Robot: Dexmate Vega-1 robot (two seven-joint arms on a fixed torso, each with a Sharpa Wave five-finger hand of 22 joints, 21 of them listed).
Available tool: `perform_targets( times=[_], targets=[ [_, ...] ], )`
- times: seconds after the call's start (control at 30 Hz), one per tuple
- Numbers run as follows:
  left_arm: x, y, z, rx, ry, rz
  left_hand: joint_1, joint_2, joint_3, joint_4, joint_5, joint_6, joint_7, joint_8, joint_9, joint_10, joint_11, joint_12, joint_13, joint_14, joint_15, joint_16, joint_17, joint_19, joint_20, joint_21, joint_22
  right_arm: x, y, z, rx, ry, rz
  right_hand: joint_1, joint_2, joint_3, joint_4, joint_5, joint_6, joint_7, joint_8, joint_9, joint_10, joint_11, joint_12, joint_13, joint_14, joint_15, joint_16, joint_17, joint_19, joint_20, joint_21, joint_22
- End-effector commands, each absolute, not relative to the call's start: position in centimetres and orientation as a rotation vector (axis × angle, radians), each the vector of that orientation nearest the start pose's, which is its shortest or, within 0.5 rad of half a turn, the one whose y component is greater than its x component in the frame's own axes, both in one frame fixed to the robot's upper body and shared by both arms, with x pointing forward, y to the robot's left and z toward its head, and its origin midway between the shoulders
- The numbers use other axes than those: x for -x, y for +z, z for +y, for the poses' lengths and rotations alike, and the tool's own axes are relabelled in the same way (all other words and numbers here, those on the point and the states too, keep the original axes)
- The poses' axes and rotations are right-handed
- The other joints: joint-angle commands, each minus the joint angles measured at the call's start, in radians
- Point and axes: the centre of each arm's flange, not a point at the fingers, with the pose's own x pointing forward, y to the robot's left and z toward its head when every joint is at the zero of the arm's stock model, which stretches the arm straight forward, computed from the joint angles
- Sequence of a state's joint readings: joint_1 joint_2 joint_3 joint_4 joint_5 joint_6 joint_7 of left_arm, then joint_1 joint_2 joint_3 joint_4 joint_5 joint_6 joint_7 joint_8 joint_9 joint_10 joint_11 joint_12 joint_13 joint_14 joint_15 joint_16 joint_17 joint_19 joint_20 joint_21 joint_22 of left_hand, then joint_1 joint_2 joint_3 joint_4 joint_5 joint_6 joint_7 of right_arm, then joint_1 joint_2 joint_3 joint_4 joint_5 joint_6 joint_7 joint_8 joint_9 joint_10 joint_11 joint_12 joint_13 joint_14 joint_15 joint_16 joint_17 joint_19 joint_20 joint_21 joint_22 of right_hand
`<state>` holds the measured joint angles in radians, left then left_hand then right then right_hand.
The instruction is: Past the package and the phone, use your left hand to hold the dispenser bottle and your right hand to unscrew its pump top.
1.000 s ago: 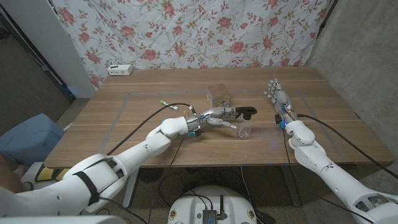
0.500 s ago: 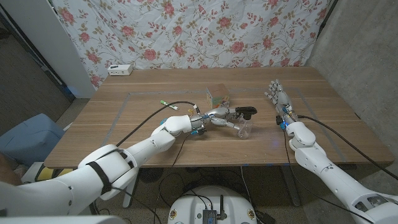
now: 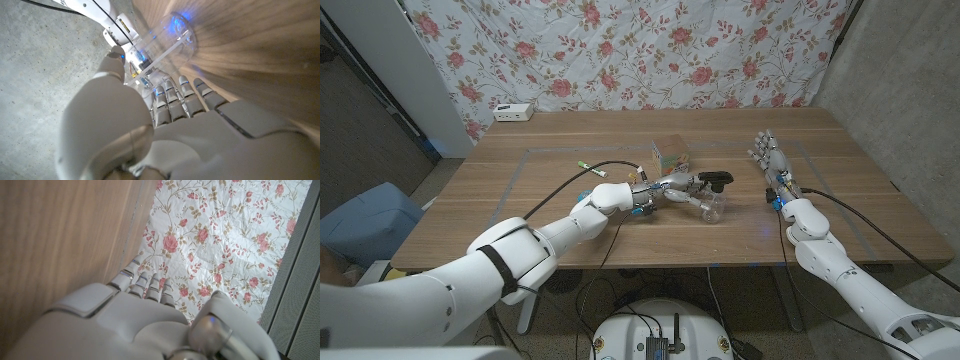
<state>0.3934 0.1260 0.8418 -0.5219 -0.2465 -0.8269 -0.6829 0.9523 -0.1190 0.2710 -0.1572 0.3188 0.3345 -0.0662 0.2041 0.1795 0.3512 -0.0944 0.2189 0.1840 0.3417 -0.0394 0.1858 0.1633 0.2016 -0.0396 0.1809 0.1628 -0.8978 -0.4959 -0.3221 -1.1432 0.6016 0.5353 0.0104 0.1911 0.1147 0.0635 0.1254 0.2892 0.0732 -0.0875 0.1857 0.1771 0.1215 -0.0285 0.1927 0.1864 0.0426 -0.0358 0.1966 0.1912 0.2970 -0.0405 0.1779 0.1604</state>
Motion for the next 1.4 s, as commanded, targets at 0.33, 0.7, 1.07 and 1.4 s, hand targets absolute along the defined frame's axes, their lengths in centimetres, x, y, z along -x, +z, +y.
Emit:
perform_targets(
  times=[0.33,0.7,1.07,1.4],
  targets=[
    [-65.8,-7.1,1.2,-0.73,-1.157,-0.585,0.055,0.006,0.008,-0.006,-0.018,0.005,-0.014,-0.002,0.005,0.008,-0.01,-0.005,0.005,0.004,-0.099,-0.005,0.002,-0.053,-0.029,-0.011,0.003,-63.8,-8.2,-35.0,-0.042,0.047,-0.682,-0.006,0.002,0.001,-0.003,0.006,0.002,-0.007,0.004,0.003,-0.001,0.002,-0.001,0.001,0.005,0.002,0.0,0.002,0.0,-0.016,0.006,0.005],
    [-66.1,-7.1,0.8,-0.716,-1.147,-0.557,0.09,0.019,0.007,-0.001,-0.044,0.047,-0.025,0.006,0.007,0.056,-0.016,0.006,0.007,0.046,-0.109,0.005,0.003,-0.088,0.006,-0.005,0.003,-63.5,-8.5,-35.2,-0.048,0.035,-0.677,-0.007,0.002,0.001,-0.003,0.007,0.002,-0.008,0.004,0.003,-0.001,0.001,-0.001,0.001,0.006,0.002,0.001,0.002,-0.002,-0.012,0.005,0.005],
    [-66.6,-7.1,0.3,-0.672,-1.105,-0.535,0.14,0.049,0.009,0.004,-0.098,0.158,-0.026,0.027,0.011,0.156,-0.039,0.029,0.012,0.139,-0.13,0.02,0.006,-0.076,-0.012,0.005,0.002,-63.2,-9.1,-35.3,-0.051,0.028,-0.67,-0.008,0.003,0.001,-0.003,0.007,0.003,-0.008,0.004,0.003,-0.001,0.0,-0.001,0.001,0.006,0.003,0.001,0.002,-0.002,-0.01,0.006,0.005],
    [-66.9,-7.1,0.2,-0.631,-1.05,-0.544,0.167,0.075,0.007,0.008,-0.131,0.262,-0.025,0.048,0.02,0.234,-0.04,0.051,0.027,0.222,-0.135,0.03,0.01,-0.036,-0.053,0.011,0.003,-62.8,-9.2,-35.7,-0.045,0.018,-0.666,-0.009,0.003,0.002,-0.003,0.007,0.004,-0.009,0.004,0.003,-0.001,0.0,-0.001,0.001,0.005,0.002,0.001,0.002,-0.003,-0.007,0.006,0.005]
  ],
)
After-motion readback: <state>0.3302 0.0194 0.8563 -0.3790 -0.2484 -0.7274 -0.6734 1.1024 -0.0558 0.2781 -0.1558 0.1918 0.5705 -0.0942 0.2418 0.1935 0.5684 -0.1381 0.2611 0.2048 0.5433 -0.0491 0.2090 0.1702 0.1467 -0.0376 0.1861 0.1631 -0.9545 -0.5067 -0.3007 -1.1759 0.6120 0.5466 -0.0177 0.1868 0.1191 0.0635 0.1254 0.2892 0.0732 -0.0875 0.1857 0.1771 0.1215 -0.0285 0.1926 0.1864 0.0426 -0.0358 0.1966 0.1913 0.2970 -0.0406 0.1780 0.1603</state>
